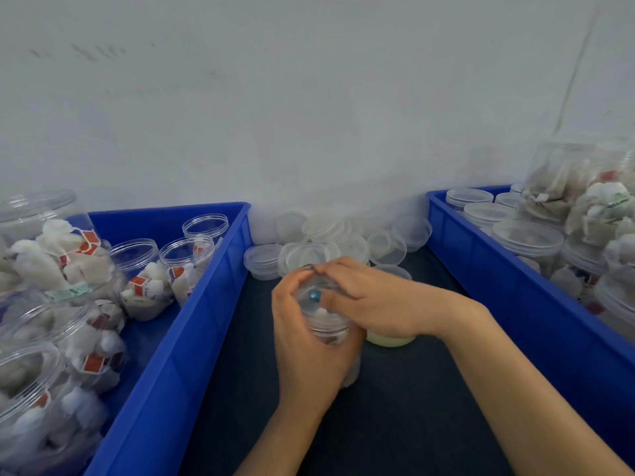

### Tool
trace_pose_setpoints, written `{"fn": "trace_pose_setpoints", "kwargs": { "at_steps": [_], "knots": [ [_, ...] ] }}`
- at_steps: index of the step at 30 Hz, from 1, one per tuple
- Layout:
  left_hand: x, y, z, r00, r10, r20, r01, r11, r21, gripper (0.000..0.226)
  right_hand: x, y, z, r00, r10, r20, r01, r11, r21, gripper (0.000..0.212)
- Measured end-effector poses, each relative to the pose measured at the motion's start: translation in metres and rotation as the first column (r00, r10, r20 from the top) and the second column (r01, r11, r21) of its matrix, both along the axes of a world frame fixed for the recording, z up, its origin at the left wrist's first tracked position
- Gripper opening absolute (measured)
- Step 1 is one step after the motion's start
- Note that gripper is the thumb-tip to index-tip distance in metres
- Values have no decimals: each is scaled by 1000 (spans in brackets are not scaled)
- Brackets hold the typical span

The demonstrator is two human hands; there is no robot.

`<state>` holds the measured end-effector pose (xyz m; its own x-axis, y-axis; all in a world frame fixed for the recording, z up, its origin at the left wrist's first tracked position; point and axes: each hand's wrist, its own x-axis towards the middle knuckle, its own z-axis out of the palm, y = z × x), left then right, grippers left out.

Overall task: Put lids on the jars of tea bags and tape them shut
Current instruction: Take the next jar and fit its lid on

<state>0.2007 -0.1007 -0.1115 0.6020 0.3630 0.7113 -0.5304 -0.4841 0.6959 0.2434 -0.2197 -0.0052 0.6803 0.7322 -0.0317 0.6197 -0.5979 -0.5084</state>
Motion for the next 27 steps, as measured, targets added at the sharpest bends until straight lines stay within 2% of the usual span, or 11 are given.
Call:
{"fn": "trace_pose_setpoints", "kwargs": {
  "at_steps": [2, 4, 9, 12, 14, 17, 20, 23, 27],
  "knots": [
    [-1, -3, 0, 1000, -17, -18, 15, 994, -107, 84, -6, 6, -6, 1000, -9, -2, 8, 994, -106, 80],
    [1, -2, -1, 999, -23, -24, 18, 983, -183, 80, -11, 13, -14, 994, -28, 104, 43, 989, -140, 93],
    [6, 8, -7, 987, -60, -148, 38, 989, -145, 84, -10, 19, -21, 969, -71, 236, 95, 991, -93, 88],
    [5, 9, -7, 980, -114, -163, 92, 987, -136, 99, -5, 21, -26, 948, -111, 300, 129, 991, -41, 74],
    [7, 10, -9, 958, -175, -229, 145, 979, -143, 105, 2, 20, -29, 940, -146, 309, 151, 988, 6, 68],
    [10, 13, -17, 857, -254, -448, 209, 967, -148, 99, 14, 15, -31, 940, -217, 262, 194, 975, 109, 65],
    [10, 18, -21, 769, -182, -612, 177, 982, -70, 86, 23, 11, -35, 942, -264, 208, 220, 952, 212, 57],
    [7, 20, -15, 806, -104, -583, 100, 994, -39, 82, 31, 7, -39, 954, -282, 103, 233, 910, 344, 50],
    [2, 15, -6, 903, -120, -413, 89, 992, -94, 80, 41, -9, -31, 975, -195, -110, 222, 775, 592, 28]
  ]
}}
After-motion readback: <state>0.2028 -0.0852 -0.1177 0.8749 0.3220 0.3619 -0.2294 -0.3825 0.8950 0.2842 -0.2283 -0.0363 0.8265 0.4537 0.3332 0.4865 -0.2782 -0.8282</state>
